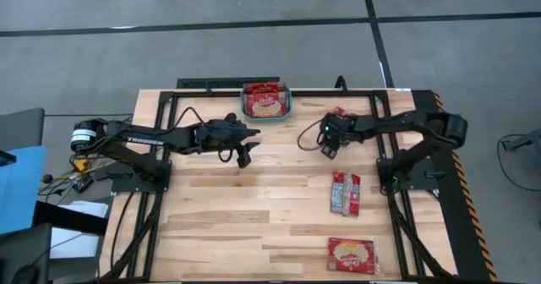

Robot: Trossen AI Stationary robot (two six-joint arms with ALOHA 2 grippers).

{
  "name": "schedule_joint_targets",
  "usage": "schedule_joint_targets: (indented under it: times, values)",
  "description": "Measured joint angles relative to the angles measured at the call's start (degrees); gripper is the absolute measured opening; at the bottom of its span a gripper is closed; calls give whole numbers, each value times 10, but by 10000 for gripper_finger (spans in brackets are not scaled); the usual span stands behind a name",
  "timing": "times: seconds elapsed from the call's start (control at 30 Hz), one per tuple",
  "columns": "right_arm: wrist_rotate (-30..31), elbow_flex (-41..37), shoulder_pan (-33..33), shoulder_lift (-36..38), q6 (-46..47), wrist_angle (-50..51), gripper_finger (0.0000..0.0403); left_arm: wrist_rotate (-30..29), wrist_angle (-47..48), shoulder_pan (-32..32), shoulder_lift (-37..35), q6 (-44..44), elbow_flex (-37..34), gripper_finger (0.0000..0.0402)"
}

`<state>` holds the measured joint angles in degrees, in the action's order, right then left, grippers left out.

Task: Sort popcorn bags into baskets
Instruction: Put the red popcorn bag into the green basket

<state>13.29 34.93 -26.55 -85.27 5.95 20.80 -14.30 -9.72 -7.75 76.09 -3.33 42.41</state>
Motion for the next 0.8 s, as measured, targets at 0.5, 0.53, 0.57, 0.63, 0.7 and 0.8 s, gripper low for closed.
schedule_joint_targets:
  times: [0.5,0.53,0.57,0.63,0.7,0.8]
  values:
    - [-188,8,-14,48,-25,-10,6,-1,17,0,0,1,0,161]
    - [-218,13,-5,66,-18,-28,6,-1,17,0,0,1,0,161]
    - [-247,18,5,85,-11,-50,6,-1,17,0,0,1,0,161]
    - [-296,22,27,120,5,-85,5,-1,17,0,0,4,0,161]
    - [-333,20,53,148,23,-109,5,0,17,1,0,11,0,161]
    - [-375,21,92,183,43,-165,4,13,17,3,0,26,0,161]
